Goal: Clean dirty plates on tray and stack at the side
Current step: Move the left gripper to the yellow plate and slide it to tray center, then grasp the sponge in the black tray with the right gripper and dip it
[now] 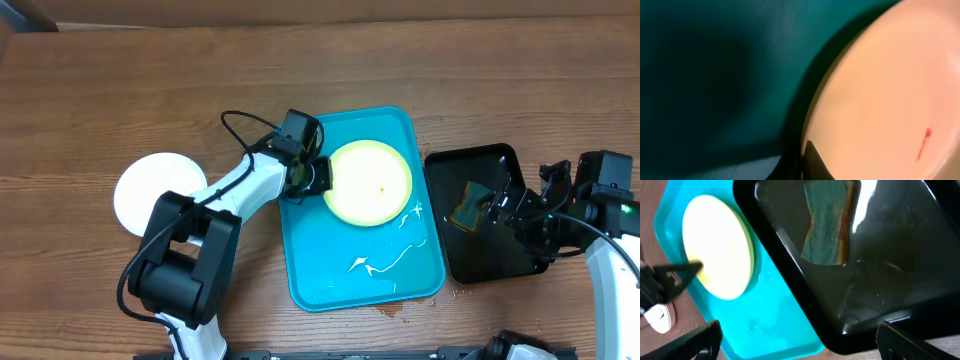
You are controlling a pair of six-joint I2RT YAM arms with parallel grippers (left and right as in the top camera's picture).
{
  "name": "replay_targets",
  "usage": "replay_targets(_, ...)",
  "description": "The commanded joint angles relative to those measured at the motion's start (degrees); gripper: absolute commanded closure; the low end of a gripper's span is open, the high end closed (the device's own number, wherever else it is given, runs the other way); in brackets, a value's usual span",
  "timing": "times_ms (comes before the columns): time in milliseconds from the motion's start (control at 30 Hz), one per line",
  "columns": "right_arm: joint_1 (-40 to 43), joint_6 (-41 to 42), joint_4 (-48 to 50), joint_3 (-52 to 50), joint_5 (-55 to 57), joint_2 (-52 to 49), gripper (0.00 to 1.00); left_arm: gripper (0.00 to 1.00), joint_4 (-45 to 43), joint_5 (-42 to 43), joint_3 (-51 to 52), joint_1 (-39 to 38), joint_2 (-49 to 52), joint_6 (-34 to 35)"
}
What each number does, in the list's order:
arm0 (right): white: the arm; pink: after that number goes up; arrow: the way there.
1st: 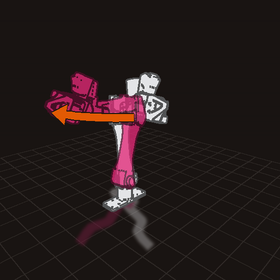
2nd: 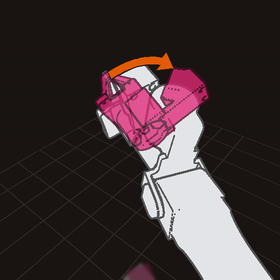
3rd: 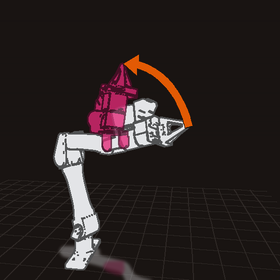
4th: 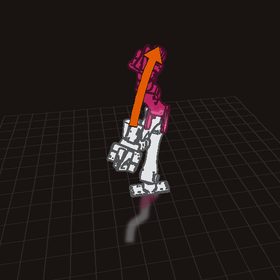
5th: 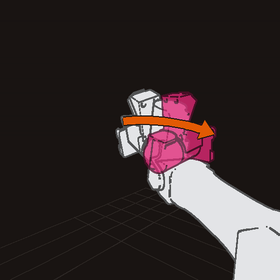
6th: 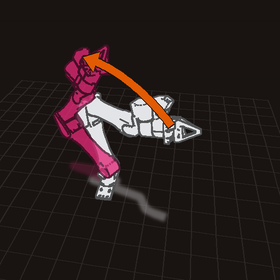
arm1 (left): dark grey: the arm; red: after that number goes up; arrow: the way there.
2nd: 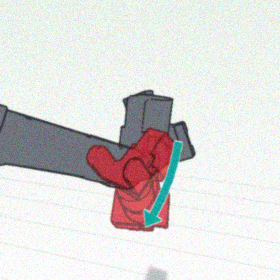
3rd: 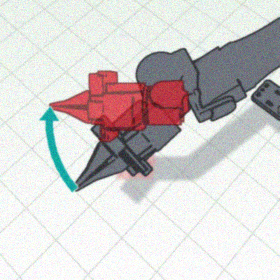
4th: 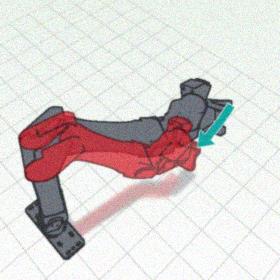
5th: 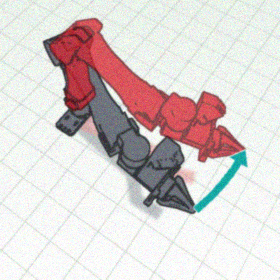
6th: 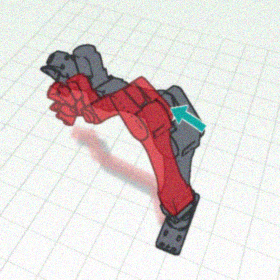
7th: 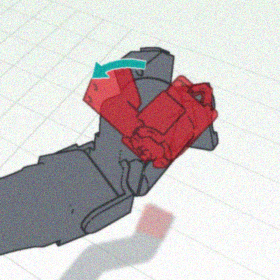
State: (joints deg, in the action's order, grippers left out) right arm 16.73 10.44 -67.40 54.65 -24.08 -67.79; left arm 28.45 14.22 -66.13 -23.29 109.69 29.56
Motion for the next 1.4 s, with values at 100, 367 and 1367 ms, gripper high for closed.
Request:
replay_targets(100,-1.1,-2.3,1.6,-0.1,-0.4,0.2,0.0,0.84,13.7,-8.5,-3.3,-0.4,-2.7,-0.2)
replay_targets(367,-5.5,4.2,8.1,-1.8,6.6,-0.8,0.18,0.64,19.9,-1.9,-3.3,-1.6,-2.8,-0.2)
replay_targets(1367,-13.9,18.1,9.7,1.4,22.3,-27.6,0.92,0.28,23.7,-16.2,-3.4,-3.3,-16.2,-5.4)
